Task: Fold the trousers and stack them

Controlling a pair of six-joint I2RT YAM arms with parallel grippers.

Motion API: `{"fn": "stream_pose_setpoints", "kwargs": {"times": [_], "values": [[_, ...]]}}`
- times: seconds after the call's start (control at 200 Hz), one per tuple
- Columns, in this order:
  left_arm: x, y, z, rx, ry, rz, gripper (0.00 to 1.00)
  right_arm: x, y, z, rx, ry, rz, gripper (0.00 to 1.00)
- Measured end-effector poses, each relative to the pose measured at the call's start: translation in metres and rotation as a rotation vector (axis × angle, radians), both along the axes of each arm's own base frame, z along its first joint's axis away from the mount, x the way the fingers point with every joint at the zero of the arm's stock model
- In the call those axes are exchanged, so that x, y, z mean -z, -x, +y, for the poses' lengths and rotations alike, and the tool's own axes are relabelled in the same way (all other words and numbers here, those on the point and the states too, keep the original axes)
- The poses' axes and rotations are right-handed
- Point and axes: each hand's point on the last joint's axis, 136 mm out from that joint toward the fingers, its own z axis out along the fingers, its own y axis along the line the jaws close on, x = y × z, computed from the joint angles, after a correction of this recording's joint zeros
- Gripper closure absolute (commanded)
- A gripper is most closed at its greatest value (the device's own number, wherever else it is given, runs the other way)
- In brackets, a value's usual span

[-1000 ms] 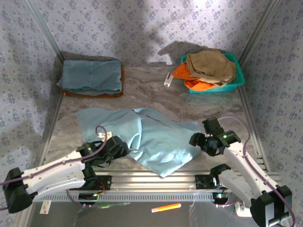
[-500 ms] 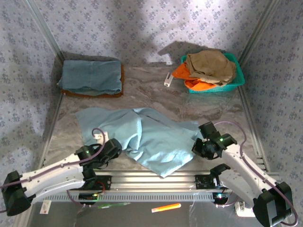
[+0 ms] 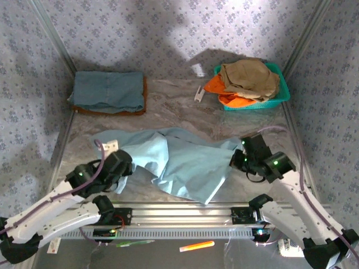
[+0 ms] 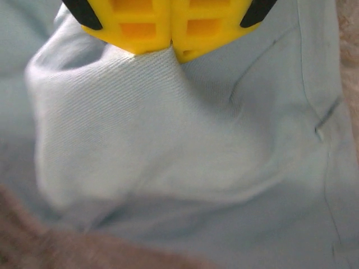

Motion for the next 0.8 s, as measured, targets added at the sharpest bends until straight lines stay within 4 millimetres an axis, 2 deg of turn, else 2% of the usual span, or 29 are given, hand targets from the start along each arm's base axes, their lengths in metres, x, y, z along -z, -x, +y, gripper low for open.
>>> {"fn": "stream_pose_setpoints", "kwargs": {"times": [0.115, 0.17, 0.205, 0.28, 0.36, 0.395, 0.435, 0.5, 0.525, 0.565, 0.59, 0.62, 0.645, 0.725, 0.8], "values": [[-0.063, -0.025, -0.003, 0.001, 0.002, -0.083, 1.0, -0.053, -0.035, 0.002, 0.006, 0.021, -0.121, 1.0], [-0.081, -0.037, -0.001, -0.009, -0.002, -0.103, 1.0, -0.068, -0.056, 0.002, 0.024, 0.028, -0.157, 1.0], [-0.085, -0.044, 0.001, -0.016, -0.006, -0.104, 1.0, -0.073, -0.07, 0.003, 0.037, 0.031, -0.173, 1.0], [-0.077, -0.058, 0.009, -0.036, -0.019, -0.065, 1.0, -0.068, -0.101, 0.0, 0.073, 0.042, -0.17, 1.0], [-0.056, -0.072, 0.018, -0.069, -0.018, 0.003, 1.0, -0.042, -0.13, -0.004, 0.1, 0.06, -0.107, 1.0], [-0.04, -0.079, 0.021, -0.082, -0.014, 0.043, 1.0, -0.03, -0.139, -0.004, 0.108, 0.064, -0.081, 0.96], [-0.024, -0.084, 0.026, -0.096, -0.014, 0.085, 1.0, -0.016, -0.148, -0.005, 0.108, 0.074, -0.05, 0.88], [0.001, -0.089, 0.031, -0.113, -0.011, 0.15, 1.0, 0.003, -0.158, -0.002, 0.093, 0.082, -0.007, 0.64], [0.008, -0.09, 0.033, -0.117, -0.004, 0.17, 0.87, 0.008, -0.161, -0.001, 0.09, 0.083, 0.006, 0.55], [0.018, -0.093, 0.034, -0.118, 0.003, 0.196, 0.53, 0.014, -0.166, 0.001, 0.077, 0.086, 0.018, 0.47], [0.022, -0.095, 0.034, -0.117, 0.015, 0.21, 0.35, 0.015, -0.167, 0.002, 0.074, 0.085, 0.021, 0.44], [0.026, -0.097, 0.032, -0.112, 0.027, 0.225, 0.2, 0.016, -0.168, 0.003, 0.065, 0.086, 0.018, 0.42], [0.029, -0.099, 0.029, -0.102, 0.037, 0.236, 0.03, 0.016, -0.168, 0.003, 0.058, 0.09, 0.016, 0.4], [0.034, -0.099, 0.02, -0.063, 0.061, 0.259, 0.01, 0.005, -0.165, 0.002, 0.051, 0.083, -0.016, 0.38], [0.026, -0.091, 0.012, -0.028, 0.078, 0.243, 0.0, -0.006, -0.153, 0.0, 0.045, 0.075, -0.059, 0.37]]}}
